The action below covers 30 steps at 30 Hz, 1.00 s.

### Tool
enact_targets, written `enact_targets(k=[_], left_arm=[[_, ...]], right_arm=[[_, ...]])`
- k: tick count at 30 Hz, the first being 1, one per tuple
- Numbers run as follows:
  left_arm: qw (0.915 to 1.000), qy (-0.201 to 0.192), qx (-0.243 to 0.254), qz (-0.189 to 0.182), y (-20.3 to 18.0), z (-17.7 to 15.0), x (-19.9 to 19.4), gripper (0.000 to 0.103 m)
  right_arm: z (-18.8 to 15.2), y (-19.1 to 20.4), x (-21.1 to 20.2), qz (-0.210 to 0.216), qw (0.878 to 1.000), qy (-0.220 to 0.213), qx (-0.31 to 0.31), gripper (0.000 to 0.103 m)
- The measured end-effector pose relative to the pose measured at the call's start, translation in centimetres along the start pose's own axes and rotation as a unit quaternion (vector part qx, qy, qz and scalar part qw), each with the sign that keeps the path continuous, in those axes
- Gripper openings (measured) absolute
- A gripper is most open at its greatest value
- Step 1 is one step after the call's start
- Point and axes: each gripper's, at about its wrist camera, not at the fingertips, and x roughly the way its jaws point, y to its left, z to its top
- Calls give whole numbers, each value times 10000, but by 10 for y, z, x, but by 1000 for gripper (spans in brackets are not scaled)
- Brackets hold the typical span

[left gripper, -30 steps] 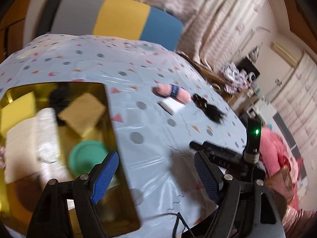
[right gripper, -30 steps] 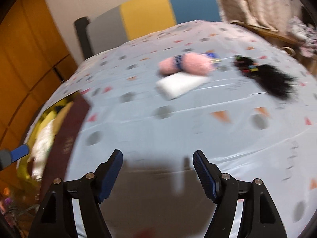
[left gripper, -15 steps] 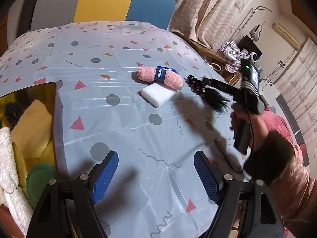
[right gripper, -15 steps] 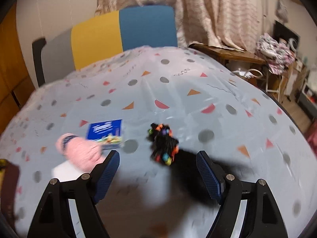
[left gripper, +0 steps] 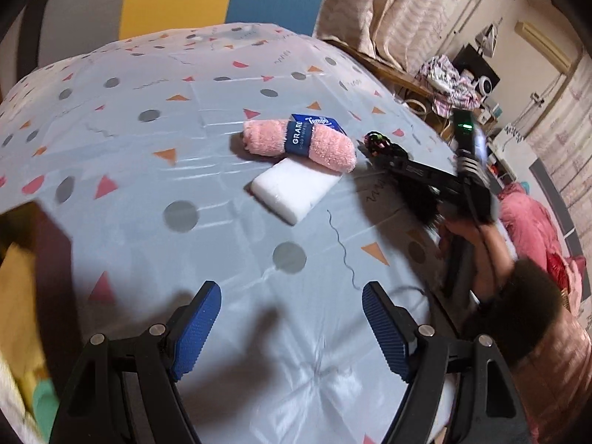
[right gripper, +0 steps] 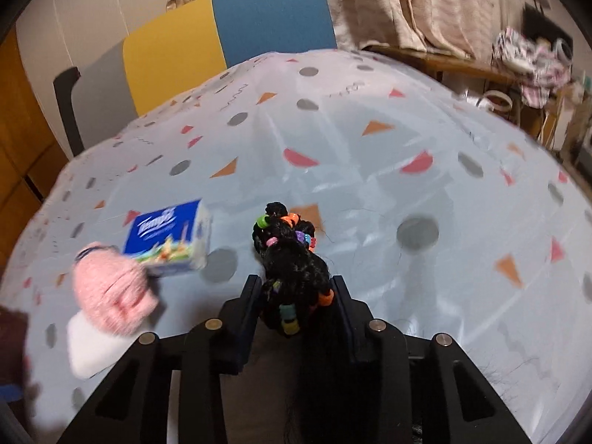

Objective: Organize rigid objects
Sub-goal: 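Grasp the black beaded hair tie with the right gripper, then grasp the white foam block under the pink dishcloth with the left gripper while the right holds the hair tie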

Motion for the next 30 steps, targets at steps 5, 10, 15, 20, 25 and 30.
enact_targets(k=[5,10,15,20,25,30], left_arm=[[9998,133,143,52,-6,21,32,82],[9971,232,705,192,-23,48,64,84],[9836,409,1560,814,-35,67,98,84],[9780,260,1805,1015,-37,70,107,84],[9892,214,1312,622,-38,62,102,79],[9755,315,2175,79,-72,35,85,64]], right_arm=[[-36,5,-28,326,9994,26,140,36],[-69,6,-50,456,9976,-53,510,36],[-78,6,-55,417,9964,-238,700,36],[-78,7,-54,392,9966,-272,674,37],[-80,7,-55,388,9964,-317,684,37],[-81,4,-56,421,9954,-365,774,36]])
